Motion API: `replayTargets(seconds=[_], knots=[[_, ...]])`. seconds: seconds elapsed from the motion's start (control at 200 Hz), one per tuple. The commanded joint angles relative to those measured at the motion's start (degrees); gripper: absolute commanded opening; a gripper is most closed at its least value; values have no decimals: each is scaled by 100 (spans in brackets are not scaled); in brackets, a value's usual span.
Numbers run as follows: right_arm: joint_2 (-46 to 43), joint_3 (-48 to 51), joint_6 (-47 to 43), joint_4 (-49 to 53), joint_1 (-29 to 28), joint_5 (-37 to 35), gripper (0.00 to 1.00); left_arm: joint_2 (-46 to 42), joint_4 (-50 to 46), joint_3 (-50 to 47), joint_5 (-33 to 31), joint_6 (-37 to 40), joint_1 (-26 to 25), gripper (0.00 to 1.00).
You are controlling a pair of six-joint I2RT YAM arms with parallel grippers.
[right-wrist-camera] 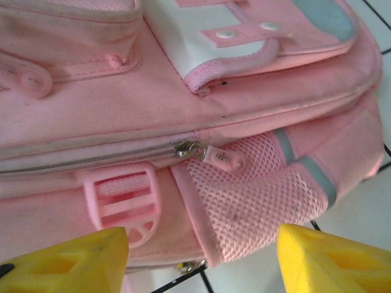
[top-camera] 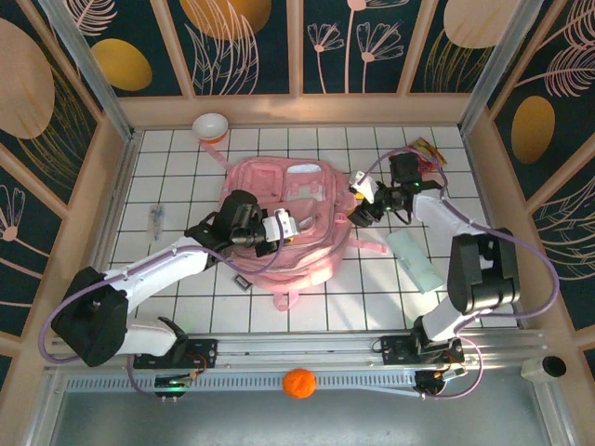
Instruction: Pack the student bag
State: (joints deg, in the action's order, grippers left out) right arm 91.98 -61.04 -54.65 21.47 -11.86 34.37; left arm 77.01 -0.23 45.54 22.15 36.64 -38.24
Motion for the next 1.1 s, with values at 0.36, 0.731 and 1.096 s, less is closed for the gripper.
replayTargets(seconds=[0.36,0.731,1.096], knots=[[1607,-1261,-1497,725,-409,484,63,-341,264,376,342,629,26,0],[1824,-1620,-1273,1411,-407,767,31,-411,667,377,369,285,25,0],[1363,-1980,-394,1765,-322,909,0,-212,557,516,-584,-40,21,0]])
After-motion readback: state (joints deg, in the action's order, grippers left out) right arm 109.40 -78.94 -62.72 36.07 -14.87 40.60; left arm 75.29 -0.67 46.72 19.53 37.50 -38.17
